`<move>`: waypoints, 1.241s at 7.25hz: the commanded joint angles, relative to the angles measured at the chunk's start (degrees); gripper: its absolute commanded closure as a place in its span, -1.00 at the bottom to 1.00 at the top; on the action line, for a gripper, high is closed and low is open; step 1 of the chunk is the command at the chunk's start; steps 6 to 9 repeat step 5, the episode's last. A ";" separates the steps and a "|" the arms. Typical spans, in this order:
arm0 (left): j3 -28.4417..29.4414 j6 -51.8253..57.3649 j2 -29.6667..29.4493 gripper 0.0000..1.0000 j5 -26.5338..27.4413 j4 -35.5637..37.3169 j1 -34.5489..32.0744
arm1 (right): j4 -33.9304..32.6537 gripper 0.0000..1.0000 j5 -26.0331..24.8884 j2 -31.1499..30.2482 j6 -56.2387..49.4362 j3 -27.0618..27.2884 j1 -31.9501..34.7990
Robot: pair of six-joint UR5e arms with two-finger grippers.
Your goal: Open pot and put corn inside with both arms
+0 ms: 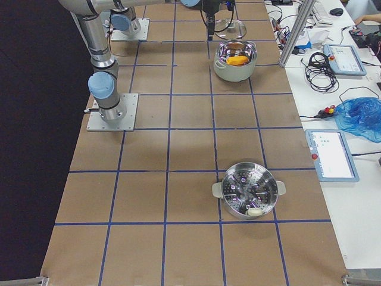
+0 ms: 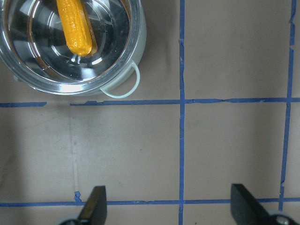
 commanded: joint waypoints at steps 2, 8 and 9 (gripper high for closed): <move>-0.30 0.05 0.16 -1.00 -0.05 0.49 0.13 | 1.25 -0.92 -0.01 -0.26 -0.16 0.08 -0.18; -0.64 0.14 -0.10 -1.00 -0.05 1.63 0.30 | 0.46 -0.93 0.08 -0.26 -0.16 0.26 -0.27; -0.64 0.14 -0.10 -1.00 -0.05 1.63 0.30 | 0.46 -0.93 0.08 -0.26 -0.16 0.26 -0.27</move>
